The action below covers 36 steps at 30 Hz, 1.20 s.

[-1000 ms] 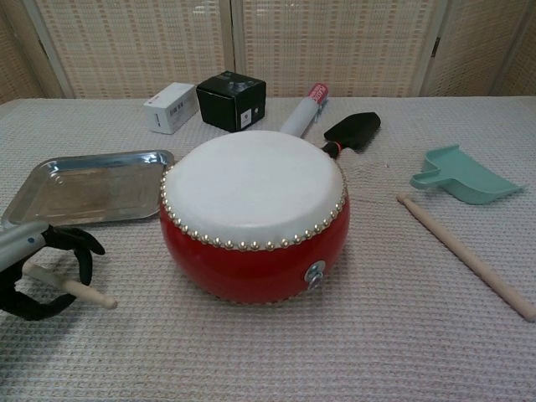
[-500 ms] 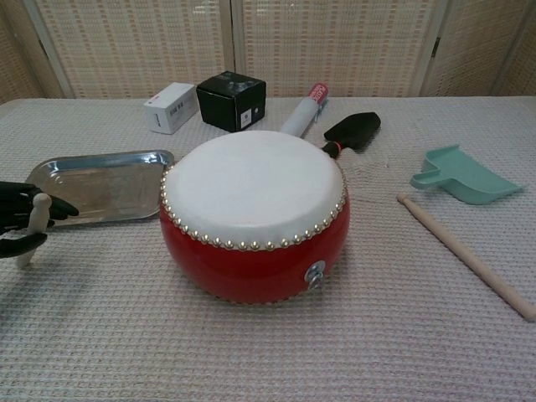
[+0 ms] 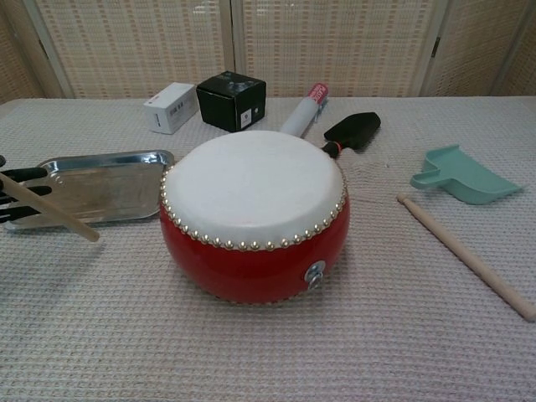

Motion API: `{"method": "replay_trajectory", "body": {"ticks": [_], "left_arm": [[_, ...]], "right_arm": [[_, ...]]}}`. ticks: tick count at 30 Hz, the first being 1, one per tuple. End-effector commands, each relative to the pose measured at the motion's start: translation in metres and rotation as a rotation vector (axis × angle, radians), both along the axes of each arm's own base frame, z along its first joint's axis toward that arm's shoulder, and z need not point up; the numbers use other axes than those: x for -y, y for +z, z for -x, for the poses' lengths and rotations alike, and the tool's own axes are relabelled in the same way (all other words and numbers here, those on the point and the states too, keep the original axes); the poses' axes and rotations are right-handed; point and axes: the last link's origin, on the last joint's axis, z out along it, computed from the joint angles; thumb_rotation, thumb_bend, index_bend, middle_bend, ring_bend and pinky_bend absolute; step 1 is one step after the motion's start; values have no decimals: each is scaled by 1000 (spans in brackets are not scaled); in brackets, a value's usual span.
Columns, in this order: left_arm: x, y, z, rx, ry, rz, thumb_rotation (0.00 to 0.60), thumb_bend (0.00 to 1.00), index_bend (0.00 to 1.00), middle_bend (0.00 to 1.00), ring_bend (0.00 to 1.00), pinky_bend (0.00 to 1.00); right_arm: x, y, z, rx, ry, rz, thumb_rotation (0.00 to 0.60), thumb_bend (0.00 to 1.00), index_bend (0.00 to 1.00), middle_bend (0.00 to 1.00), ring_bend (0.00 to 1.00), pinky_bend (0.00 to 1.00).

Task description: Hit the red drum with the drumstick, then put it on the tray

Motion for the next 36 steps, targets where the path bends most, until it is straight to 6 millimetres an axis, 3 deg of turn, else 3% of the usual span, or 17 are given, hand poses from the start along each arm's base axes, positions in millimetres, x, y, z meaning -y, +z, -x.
{"method": "replay_trajectory", "body": {"ticks": [1,15,22,28,36], "left_arm": [[-10,2,16,38,-19,84,600,358,597,333,222,129],[-27,4,30,343,181,115,600,359,590,414,338,234],[-35,-7,38,258,232,60,600,369,528,450,382,304],[-41,-10,40,282,297,21,600,371,491,565,510,419],[-37,-21,29,178,234,-11,600,372,498,601,541,482]], "right_arm": [[-1,0,0,0,-1,1,600,159,0,67,0,0],[-4,1,1,8,-8,8,600,159,0,67,0,0],[-4,2,1,9,-10,7,600,159,0,67,0,0],[-4,2,1,11,-15,8,600,159,0,67,0,0],[-4,2,1,14,-11,6,600,159,0,67,0,0]]}}
